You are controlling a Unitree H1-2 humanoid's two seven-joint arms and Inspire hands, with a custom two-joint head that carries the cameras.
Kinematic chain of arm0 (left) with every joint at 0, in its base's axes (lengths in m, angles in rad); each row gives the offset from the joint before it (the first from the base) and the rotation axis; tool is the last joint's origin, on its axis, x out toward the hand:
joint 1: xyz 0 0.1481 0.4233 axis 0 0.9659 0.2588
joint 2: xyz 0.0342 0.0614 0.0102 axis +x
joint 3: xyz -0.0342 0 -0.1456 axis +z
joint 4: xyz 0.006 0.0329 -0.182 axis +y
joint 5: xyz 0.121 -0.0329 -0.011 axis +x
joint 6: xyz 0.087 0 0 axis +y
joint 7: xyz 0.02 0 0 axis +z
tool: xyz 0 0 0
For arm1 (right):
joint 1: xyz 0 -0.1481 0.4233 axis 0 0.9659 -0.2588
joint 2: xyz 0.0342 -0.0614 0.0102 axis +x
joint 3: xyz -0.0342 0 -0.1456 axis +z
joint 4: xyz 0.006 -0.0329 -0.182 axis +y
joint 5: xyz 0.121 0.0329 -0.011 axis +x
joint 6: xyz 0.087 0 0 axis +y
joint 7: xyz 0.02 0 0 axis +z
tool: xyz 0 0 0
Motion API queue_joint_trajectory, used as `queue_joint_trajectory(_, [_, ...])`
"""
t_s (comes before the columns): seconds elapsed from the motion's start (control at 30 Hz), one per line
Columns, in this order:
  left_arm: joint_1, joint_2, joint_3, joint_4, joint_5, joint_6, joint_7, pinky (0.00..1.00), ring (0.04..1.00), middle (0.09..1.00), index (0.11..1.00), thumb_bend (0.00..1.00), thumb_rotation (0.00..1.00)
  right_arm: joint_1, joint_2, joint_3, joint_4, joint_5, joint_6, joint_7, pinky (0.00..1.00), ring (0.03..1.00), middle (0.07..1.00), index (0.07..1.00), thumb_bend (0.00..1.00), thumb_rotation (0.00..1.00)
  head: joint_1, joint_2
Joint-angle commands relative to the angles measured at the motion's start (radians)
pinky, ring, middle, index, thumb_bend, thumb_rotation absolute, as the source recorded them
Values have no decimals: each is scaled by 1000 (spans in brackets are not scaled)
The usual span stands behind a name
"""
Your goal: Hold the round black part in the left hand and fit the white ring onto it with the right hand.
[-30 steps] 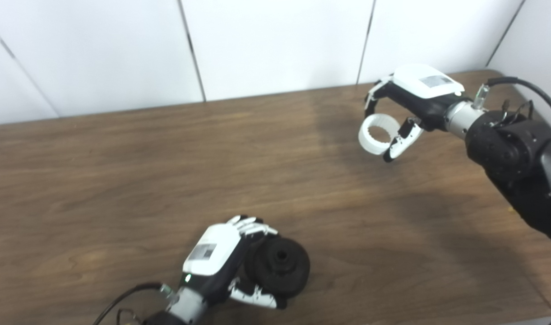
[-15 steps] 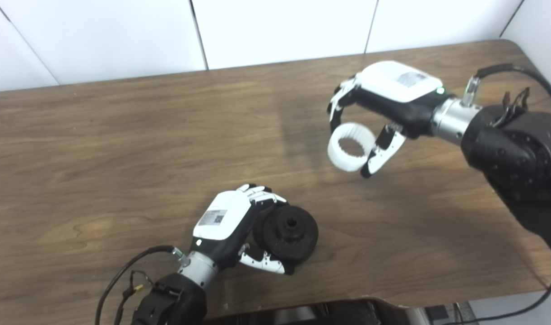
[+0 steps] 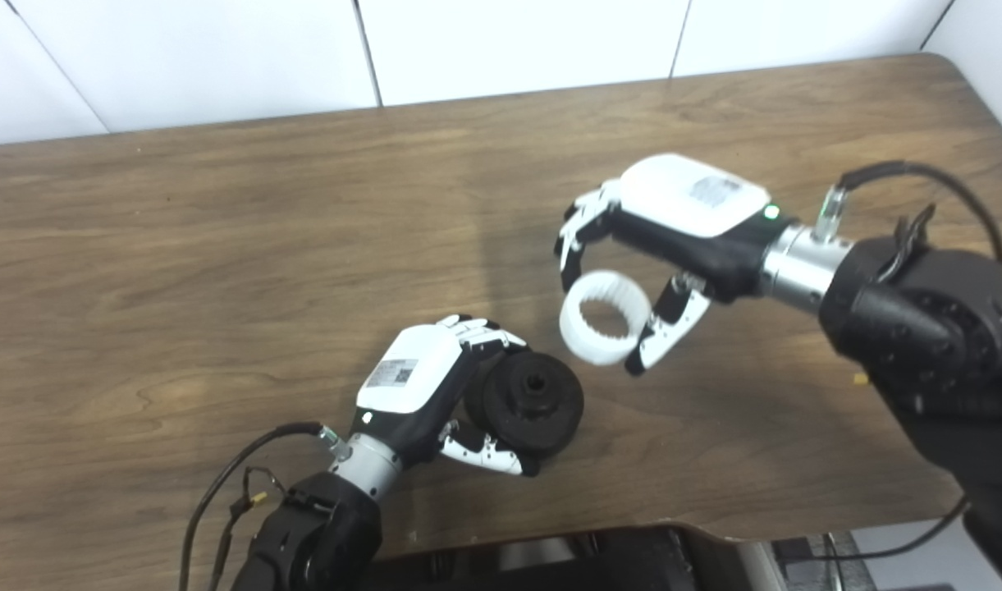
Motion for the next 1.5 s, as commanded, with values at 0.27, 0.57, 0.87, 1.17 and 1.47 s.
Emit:
queue_joint_trajectory(0.27, [-18,-16,-8,-6,11,6,-15,937,860,765,480,524,56,19,56,31,-10,-42,-55,-7,917,884,770,483,525,135,4,11])
queue_joint_trajectory(0.57, [-18,-21,-10,-5,13,5,-15,931,853,762,480,524,57,31,98,56,12,-86,-98,-11,929,897,780,483,524,136,6,16])
queue_joint_trajectory(0.87, [-18,-36,-13,-14,23,15,-26,930,858,763,479,524,57,45,134,60,41,-102,-132,-18,955,901,787,483,524,136,14,22])
queue_joint_trajectory(1.17, [-22,-46,-16,-18,34,28,-39,937,869,770,479,524,58,70,165,64,99,-116,-164,-51,958,904,783,483,524,135,19,20])
queue_joint_trajectory(1.47, [-27,-49,-23,-22,39,37,-40,926,866,767,480,523,57,85,180,71,134,-129,-198,-79,952,896,786,482,524,134,18,21])
